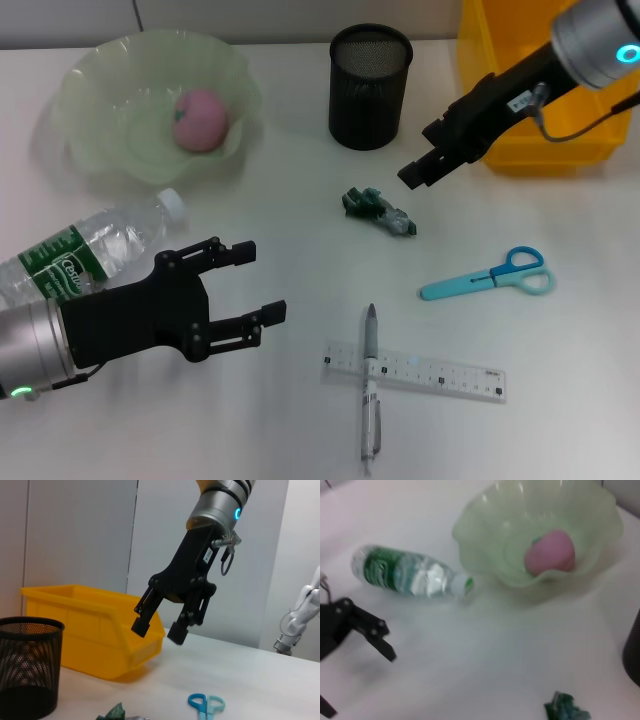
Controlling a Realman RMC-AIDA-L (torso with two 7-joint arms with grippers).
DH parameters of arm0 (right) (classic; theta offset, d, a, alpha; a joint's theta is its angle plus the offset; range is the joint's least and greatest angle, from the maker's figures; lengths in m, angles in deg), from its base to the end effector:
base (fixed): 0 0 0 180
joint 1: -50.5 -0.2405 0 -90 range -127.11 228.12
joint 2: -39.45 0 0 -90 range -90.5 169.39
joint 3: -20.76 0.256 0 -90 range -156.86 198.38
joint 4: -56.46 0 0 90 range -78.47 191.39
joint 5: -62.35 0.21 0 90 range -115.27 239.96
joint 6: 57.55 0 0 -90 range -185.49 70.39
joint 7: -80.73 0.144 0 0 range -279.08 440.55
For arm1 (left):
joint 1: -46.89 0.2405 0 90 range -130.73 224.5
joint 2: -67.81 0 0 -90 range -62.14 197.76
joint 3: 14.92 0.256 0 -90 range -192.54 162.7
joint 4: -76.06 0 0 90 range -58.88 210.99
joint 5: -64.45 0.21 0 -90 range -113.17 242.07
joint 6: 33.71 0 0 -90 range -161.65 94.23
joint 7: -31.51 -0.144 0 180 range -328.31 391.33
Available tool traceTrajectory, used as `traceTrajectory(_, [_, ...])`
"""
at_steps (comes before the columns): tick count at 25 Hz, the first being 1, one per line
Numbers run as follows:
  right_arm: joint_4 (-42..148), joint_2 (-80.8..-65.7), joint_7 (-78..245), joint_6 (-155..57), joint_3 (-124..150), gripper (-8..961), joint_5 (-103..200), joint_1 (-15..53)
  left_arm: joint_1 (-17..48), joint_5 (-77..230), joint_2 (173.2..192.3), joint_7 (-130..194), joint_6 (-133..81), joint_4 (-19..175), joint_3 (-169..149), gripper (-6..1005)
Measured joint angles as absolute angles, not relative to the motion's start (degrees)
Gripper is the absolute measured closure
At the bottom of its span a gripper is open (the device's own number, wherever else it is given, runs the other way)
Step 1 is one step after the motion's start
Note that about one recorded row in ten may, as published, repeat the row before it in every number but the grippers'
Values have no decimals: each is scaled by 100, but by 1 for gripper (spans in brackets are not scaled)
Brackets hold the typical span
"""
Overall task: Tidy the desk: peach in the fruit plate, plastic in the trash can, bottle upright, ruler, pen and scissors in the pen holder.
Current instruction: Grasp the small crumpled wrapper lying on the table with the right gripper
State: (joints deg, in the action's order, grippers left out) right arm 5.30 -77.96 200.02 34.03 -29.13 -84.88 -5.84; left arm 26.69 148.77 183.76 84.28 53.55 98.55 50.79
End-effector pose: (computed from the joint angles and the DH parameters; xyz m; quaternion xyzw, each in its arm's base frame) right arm 0.1390 0.4160 0.0152 -0.9665 0.2306 -0.0705 0.0880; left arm -0.2926 0.2637 -0.0386 -0.9316 -0.1434 -0.3028 0.1409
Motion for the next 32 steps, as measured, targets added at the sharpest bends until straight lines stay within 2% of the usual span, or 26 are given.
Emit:
traceTrajectory(3, [536,-7814,20322,3217,-3445,177,-8646,-745,2704,14885,18421,8340,5329,9849,4945,199])
traceTrajectory(9, [700,-7948,20907,2728,-4217,177,-9102,-1006,2719,14877,18467,8293,5311,9839,4857,199])
traceTrajectory(17, [1333,-7966,21133,2112,-4542,177,-9165,-1269,2736,14898,18507,8275,5285,9838,4786,199])
traceTrajectory(32, [2216,-8034,20923,1131,-4910,177,-8751,-1309,2774,14906,18505,8275,5285,9838,4783,199])
